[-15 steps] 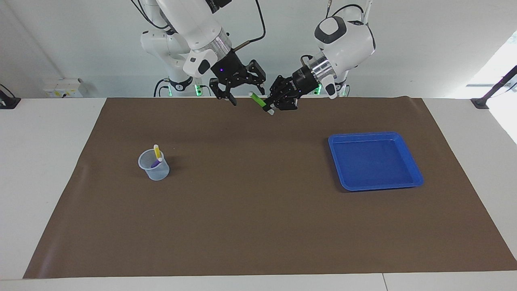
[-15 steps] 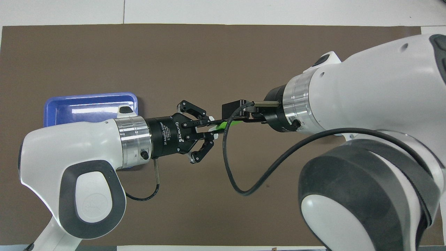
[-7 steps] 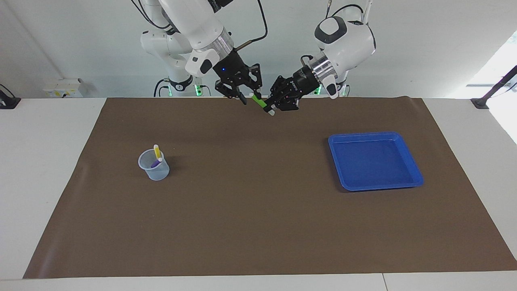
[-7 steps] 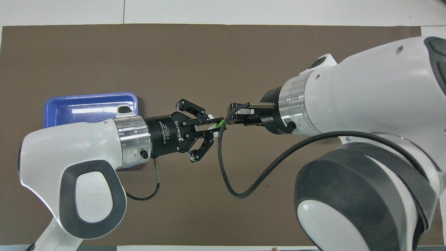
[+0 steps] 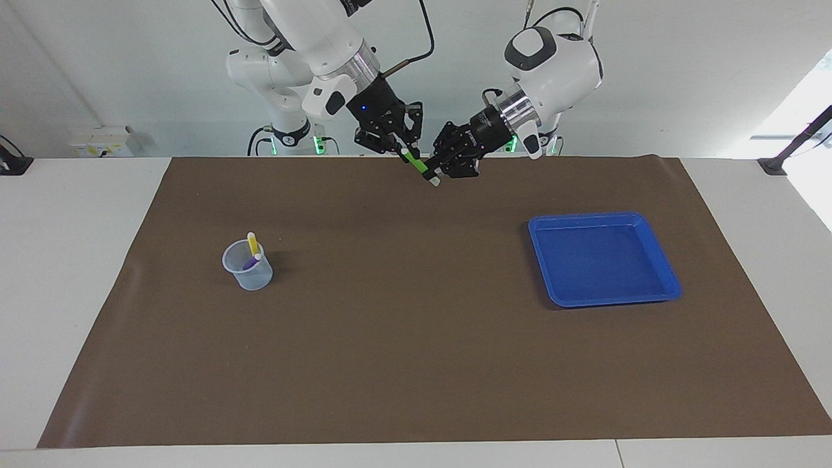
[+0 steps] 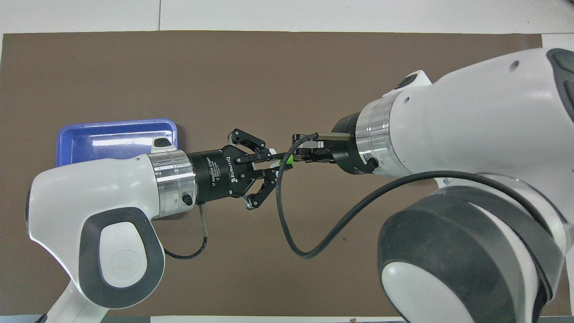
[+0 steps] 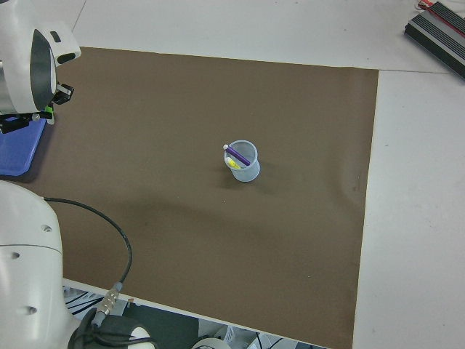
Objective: Transfer and insert pens with both arms
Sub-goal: 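Grasp the green pen with the right gripper and open the left gripper, then lower the green pen into the cup while the left gripper withdraws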
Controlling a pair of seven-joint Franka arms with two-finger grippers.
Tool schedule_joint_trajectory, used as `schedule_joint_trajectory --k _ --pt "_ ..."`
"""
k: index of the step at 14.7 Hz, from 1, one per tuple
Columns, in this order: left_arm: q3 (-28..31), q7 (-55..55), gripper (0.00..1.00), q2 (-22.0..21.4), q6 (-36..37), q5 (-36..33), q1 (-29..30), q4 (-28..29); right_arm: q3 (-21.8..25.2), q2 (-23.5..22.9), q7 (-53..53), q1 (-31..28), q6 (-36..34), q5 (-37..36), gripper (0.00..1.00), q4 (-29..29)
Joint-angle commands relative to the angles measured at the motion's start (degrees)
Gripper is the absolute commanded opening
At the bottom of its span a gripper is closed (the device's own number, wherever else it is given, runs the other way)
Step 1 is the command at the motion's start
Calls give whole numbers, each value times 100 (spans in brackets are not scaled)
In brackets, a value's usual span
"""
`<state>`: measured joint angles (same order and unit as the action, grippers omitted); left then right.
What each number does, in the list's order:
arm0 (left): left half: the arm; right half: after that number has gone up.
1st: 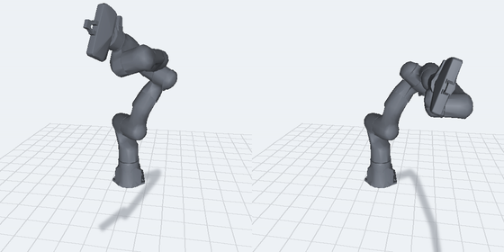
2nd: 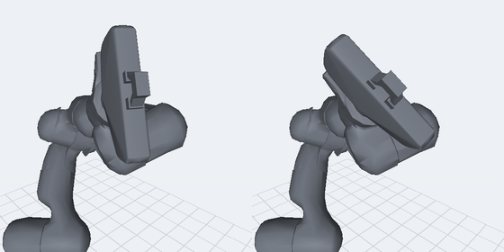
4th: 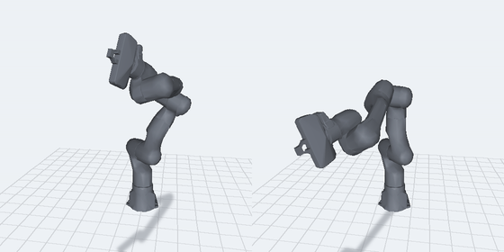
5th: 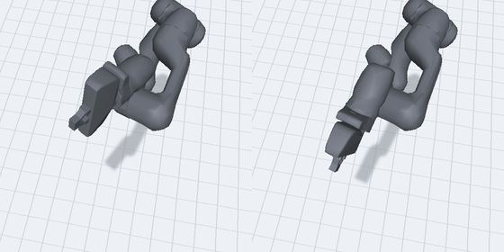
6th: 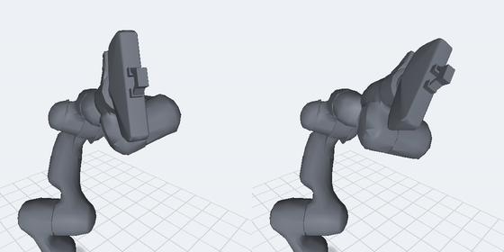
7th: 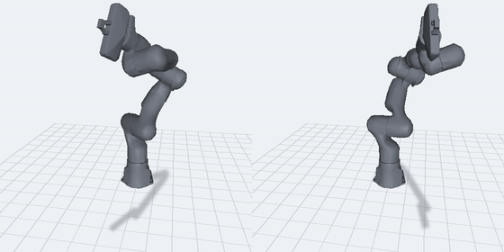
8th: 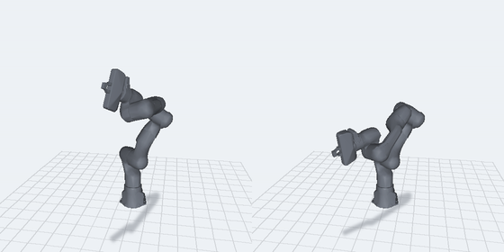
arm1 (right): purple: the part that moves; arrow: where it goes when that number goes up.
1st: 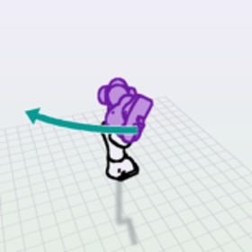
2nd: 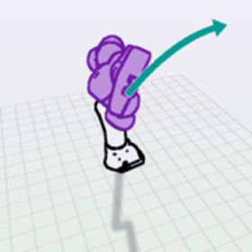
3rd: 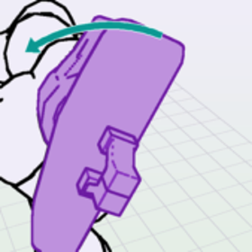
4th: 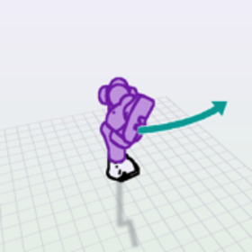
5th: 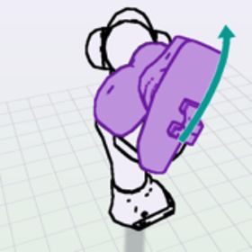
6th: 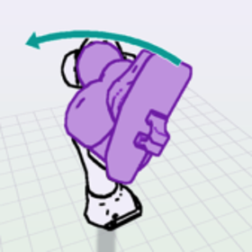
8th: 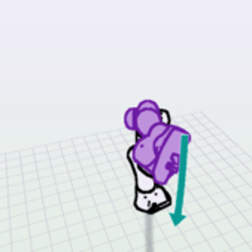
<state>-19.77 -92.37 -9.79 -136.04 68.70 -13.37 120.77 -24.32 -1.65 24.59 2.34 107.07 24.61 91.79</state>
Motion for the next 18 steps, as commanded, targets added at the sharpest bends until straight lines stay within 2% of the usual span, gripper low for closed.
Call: schedule_joint_trajectory --k 1,4,6,9,11,13,14,18 --pt "70 -70 100 -172 -160 109 -78 149 -12 -11 55 -67 16 -53 0 14" --pt "79 -149 100 -172 -160 109 -78 158 76 -11 11 -67 -2 -132 0 32" --pt "88 -176 100 -172 -108 91 -8 158 260 33 -51 -76 -141 -482 0 84" --pt "114 -184 100 -172 -55 4 237 210 707 112 -883 -76 -458 -1088 0 233" --pt "114 -193 100 -155 208 -415 544 167 1146 322 -1716 -67 -371 -1370 0 723" --pt "106 -184 100 -111 306 -1380 686 114 1586 542 -2569 -67 -170 -1712 0 1259" --pt "114 -184 100 -111 306 -1646 704 114 1779 638 -2878 -67 84 -1932 0 1514" --pt "114 -158 100 -85 297 -1754 1204 105 2351 701 -3723 -76 762 -2347 0 2017"
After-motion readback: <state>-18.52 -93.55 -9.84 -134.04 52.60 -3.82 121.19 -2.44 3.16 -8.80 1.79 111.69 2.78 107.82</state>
